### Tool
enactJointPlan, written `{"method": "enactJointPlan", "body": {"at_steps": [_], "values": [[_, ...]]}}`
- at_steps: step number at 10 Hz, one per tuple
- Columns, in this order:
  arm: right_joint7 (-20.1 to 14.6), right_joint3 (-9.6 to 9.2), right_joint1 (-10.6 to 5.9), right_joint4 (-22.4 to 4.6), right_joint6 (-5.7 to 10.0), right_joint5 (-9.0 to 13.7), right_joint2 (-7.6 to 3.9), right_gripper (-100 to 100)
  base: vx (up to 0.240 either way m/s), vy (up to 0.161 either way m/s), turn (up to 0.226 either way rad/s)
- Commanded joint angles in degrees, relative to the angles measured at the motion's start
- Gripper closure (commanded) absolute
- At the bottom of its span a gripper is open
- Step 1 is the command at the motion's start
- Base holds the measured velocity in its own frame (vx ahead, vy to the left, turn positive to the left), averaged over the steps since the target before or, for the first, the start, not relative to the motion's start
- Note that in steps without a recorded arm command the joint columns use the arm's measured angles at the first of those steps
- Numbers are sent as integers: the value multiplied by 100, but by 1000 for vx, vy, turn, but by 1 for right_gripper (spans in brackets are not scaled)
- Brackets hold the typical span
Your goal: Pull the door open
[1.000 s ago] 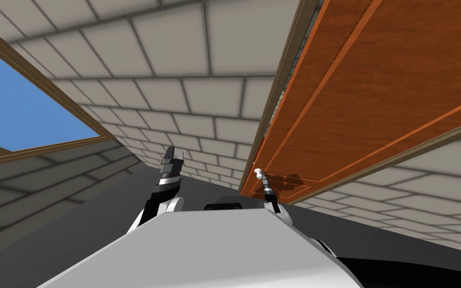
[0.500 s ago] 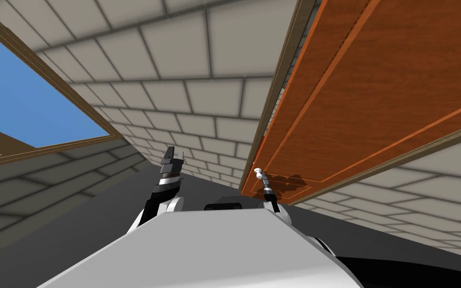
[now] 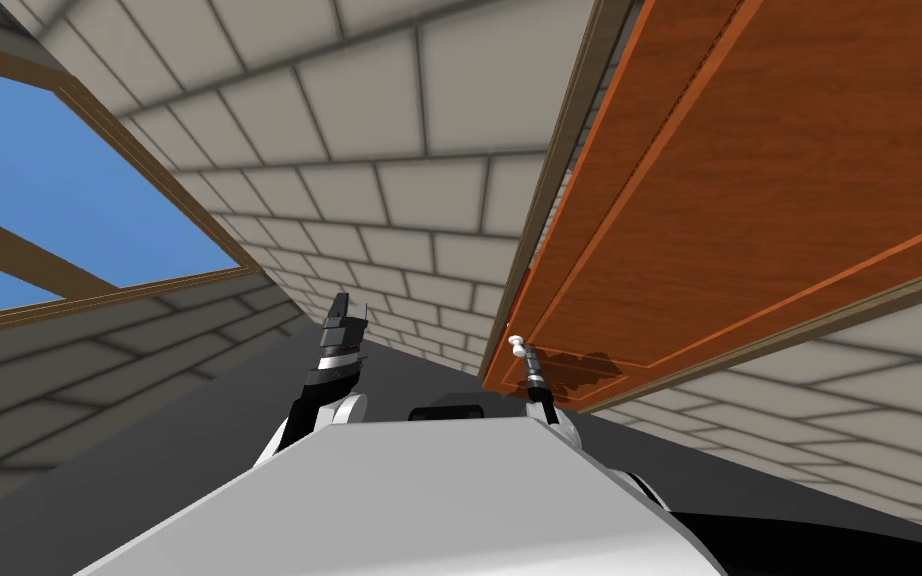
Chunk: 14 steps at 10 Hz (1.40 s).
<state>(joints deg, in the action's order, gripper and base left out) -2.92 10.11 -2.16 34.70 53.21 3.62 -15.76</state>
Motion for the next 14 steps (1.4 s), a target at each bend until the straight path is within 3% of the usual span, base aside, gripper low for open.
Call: {"method": "enactJointPlan", "body": {"at_steps": [1, 4, 6, 12, 13, 14], "values": [[-286, -89, -24, 67, -17, 85, 92, 100, -45, -15, 73], [-565, -111, -38, 64, -34, 181, 99, 100, -35, -18, 43], [-934, -155, -64, 57, -67, 375, 111, 100, -62, -23, 111], [-1755, -222, -104, 47, -117, 666, 130, 100, -40, -14, 54], [-1756, -222, -104, 47, -117, 666, 130, 100, -37, -19, 42], [-1993, -243, -117, 44, -134, 761, 136, 100, -43, -19, 73]]}}
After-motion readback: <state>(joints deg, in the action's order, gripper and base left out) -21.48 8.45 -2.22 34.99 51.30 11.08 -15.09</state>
